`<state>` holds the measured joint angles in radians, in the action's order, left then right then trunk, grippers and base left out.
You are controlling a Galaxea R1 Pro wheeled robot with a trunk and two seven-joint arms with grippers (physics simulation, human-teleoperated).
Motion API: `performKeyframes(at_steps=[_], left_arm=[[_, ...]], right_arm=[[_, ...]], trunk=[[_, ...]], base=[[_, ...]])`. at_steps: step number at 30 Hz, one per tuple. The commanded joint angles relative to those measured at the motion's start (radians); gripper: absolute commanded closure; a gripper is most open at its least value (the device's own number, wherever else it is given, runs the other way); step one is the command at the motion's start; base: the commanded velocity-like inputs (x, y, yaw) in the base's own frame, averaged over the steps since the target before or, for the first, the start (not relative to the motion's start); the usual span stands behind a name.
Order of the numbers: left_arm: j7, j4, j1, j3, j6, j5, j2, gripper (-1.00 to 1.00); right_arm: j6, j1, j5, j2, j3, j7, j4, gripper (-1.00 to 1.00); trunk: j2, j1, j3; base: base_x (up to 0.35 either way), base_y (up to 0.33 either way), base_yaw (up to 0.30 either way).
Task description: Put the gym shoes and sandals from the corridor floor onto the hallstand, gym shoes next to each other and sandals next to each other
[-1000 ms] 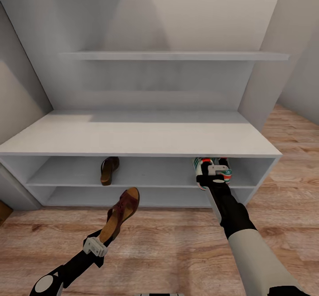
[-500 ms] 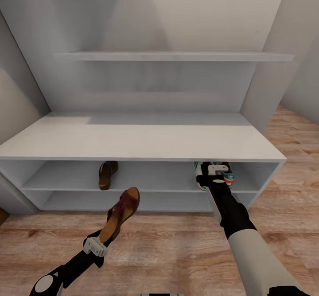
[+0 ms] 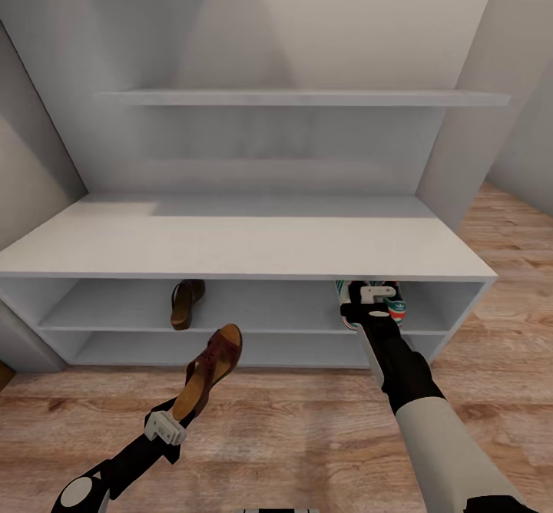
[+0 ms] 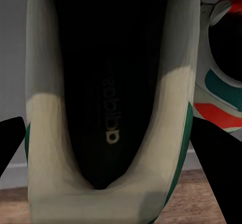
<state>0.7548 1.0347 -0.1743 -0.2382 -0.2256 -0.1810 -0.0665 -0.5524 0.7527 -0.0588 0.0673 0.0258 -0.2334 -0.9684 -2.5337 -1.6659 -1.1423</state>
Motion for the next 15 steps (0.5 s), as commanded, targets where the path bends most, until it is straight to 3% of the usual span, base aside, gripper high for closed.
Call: performKeyframes(at_steps=[1, 15], left_arm=[[0.003, 0.001, -0.001, -0.003, -0.009, -0.013, 0.001, 1.0], [0.003, 0.001, -0.001, -0.003, -0.009, -0.014, 0.001, 1.0]], right_arm=[[-0.007, 0.0, -0.006, 0.0, 0.002, -0.003, -0.001, 1.0], [-0.006, 0.0, 0.008, -0.001, 0.002, -0.003, 0.0, 1.0]], trunk=[[0.0, 0.0, -0.001], [0.0, 0.0, -0.001]], base=[[0.0, 0.0, 0.0], [0.0, 0.0, 0.0]])
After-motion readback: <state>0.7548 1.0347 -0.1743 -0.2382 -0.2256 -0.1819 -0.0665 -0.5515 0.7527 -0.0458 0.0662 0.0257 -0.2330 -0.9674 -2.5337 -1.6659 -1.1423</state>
